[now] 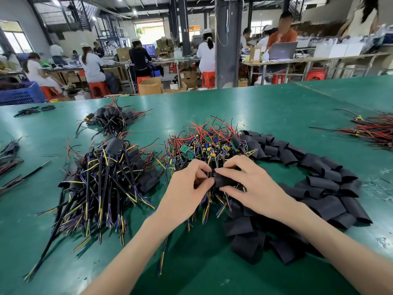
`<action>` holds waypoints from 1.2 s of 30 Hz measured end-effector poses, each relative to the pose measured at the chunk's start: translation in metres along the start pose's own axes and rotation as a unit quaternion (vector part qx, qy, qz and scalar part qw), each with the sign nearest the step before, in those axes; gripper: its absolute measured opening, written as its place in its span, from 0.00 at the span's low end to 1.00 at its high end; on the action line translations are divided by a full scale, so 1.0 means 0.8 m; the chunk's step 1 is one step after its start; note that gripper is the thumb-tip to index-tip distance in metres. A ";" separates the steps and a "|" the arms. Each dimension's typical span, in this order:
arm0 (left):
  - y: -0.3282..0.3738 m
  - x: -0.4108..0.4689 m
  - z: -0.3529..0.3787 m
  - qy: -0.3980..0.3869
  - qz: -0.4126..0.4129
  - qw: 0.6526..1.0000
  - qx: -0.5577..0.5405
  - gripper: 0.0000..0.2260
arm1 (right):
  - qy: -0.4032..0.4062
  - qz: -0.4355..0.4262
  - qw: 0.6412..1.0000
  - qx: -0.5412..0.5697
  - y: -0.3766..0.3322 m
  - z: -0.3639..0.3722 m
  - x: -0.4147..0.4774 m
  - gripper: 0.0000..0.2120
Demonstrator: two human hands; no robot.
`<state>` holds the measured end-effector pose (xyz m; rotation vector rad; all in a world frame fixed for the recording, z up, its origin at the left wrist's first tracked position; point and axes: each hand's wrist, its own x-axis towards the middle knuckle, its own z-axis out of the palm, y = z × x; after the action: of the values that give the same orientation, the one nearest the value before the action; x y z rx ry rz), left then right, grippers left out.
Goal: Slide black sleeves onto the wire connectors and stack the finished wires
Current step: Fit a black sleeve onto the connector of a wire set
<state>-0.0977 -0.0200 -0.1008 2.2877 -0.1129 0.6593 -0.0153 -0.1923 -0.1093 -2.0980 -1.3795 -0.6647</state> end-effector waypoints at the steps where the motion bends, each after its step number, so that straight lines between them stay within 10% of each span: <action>1: 0.000 0.000 -0.001 -0.002 0.007 1.000 0.014 0.05 | 0.005 -0.001 1.000 0.002 -0.001 0.000 0.000 0.20; 14: -0.042 0.051 -0.128 0.288 -0.020 0.930 0.225 0.17 | 0.119 0.182 0.971 -0.100 0.027 -0.019 0.002 0.18; 21: -0.109 0.036 -0.149 0.221 -0.207 0.868 0.393 0.16 | -0.076 0.346 0.927 -0.123 0.072 -0.019 -0.014 0.14; 27: -0.081 0.046 -0.131 0.317 -0.124 0.868 0.362 0.14 | -0.207 0.332 0.914 -0.104 0.091 -0.010 -0.018 0.22; 31: -0.065 0.075 -0.082 0.149 -0.121 0.950 0.245 0.12 | -0.252 0.296 0.909 -0.150 0.099 -0.001 -0.023 0.20; 36: -0.077 0.103 -0.036 -0.003 -0.271 0.933 0.236 0.11 | -0.261 0.279 0.905 -0.189 0.106 -0.003 -0.025 0.17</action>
<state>-0.0219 0.0530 -0.0823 2.5990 0.7269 0.4108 0.0564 -0.2356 -0.1350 -2.9610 -0.8310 -0.1289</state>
